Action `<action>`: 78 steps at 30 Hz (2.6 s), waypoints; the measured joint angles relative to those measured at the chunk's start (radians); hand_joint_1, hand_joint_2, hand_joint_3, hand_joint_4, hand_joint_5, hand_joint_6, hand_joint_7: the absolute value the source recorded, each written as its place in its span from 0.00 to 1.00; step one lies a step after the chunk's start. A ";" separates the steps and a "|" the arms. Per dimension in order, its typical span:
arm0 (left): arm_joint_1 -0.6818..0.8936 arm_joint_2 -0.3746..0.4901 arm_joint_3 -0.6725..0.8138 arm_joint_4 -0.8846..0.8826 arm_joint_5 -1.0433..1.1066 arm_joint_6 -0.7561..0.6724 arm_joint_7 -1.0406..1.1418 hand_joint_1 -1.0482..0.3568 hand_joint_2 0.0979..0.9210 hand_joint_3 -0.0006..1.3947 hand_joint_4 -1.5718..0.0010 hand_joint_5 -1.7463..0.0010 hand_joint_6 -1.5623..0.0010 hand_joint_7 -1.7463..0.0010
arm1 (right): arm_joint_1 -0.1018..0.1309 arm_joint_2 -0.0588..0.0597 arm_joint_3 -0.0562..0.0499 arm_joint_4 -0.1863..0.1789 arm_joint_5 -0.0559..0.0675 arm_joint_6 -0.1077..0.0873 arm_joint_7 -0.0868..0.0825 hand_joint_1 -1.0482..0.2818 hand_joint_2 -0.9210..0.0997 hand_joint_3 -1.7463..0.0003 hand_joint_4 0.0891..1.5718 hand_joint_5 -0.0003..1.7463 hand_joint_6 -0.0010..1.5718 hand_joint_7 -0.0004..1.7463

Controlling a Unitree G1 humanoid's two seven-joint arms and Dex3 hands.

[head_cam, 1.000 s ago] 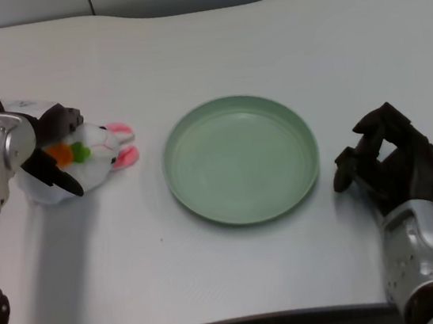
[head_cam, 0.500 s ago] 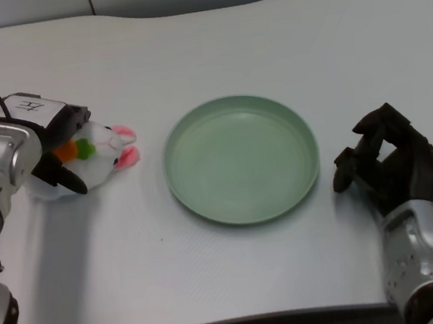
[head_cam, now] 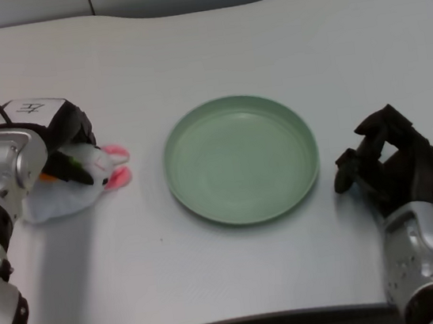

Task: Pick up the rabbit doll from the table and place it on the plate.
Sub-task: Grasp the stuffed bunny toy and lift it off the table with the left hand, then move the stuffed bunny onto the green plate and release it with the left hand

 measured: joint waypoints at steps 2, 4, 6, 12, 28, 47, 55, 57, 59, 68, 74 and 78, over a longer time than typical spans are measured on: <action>0.000 0.000 -0.002 0.000 0.000 -0.001 -0.002 0.43 0.80 0.00 0.37 0.50 0.35 0.62 | 0.001 -0.001 0.002 -0.001 0.000 0.001 0.001 0.00 0.62 0.12 0.98 0.83 0.69 1.00; 0.000 0.000 -0.009 0.000 0.003 -0.001 -0.002 0.44 0.79 0.00 0.38 0.45 0.40 0.49 | 0.002 -0.002 0.003 -0.002 0.000 0.003 0.001 0.00 0.63 0.12 0.98 0.83 0.69 1.00; 0.000 0.000 -0.011 0.000 0.003 -0.001 0.006 0.49 0.78 0.00 0.42 0.20 0.46 0.25 | 0.002 -0.002 0.003 -0.003 0.000 0.003 0.001 0.00 0.63 0.11 0.99 0.83 0.70 1.00; 0.009 -0.001 -0.001 0.003 -0.005 -0.009 0.060 0.59 0.95 0.01 0.37 0.32 0.41 0.38 | 0.002 -0.003 0.003 -0.005 0.003 0.006 0.003 0.00 0.65 0.10 0.98 0.85 0.69 1.00; 0.022 0.039 0.104 -0.053 -0.100 -0.113 0.102 0.70 0.93 0.00 0.44 0.00 0.56 0.00 | 0.003 -0.006 0.002 -0.003 0.004 0.006 0.010 0.00 0.63 0.13 0.97 0.85 0.69 1.00; -0.061 0.051 0.165 -0.276 -0.120 -0.152 0.020 0.71 0.85 0.01 0.43 0.00 0.54 0.01 | -0.010 -0.006 0.006 0.021 -0.003 0.008 -0.020 0.00 0.65 0.08 0.98 0.85 0.70 1.00; -0.097 -0.043 0.136 -0.281 -0.101 -0.147 -0.004 0.68 0.85 0.01 0.43 0.03 0.47 0.12 | -0.010 -0.007 0.006 0.023 -0.002 0.009 -0.011 0.00 0.67 0.10 0.99 0.83 0.70 1.00; -0.111 -0.064 0.130 -0.280 -0.095 -0.138 -0.008 0.68 0.86 0.00 0.43 0.04 0.46 0.14 | -0.010 -0.006 0.007 0.023 -0.003 0.009 -0.011 0.00 0.67 0.10 0.99 0.83 0.70 1.00; -0.117 -0.071 0.127 -0.280 -0.094 -0.137 -0.009 0.68 0.86 0.00 0.43 0.05 0.46 0.14 | -0.010 -0.007 0.007 0.023 -0.004 0.008 -0.011 0.00 0.67 0.10 0.99 0.83 0.70 1.00; -0.153 -0.196 0.065 -0.199 -0.068 -0.171 0.014 0.68 0.90 0.01 0.40 0.03 0.43 0.17 | -0.010 0.006 0.012 0.011 -0.005 0.008 -0.011 0.00 0.67 0.10 0.96 0.86 0.69 1.00; -0.173 -0.255 0.048 -0.156 -0.065 -0.173 0.023 0.67 0.91 0.00 0.41 0.00 0.45 0.13 | -0.010 0.001 0.008 0.011 -0.005 0.008 -0.013 0.00 0.63 0.12 0.96 0.87 0.70 0.99; -0.174 -0.279 0.032 -0.132 -0.060 -0.174 0.031 0.66 0.93 0.00 0.42 0.01 0.45 0.18 | -0.006 0.005 0.009 0.007 -0.006 0.005 -0.017 0.00 0.63 0.13 1.00 0.83 0.71 0.97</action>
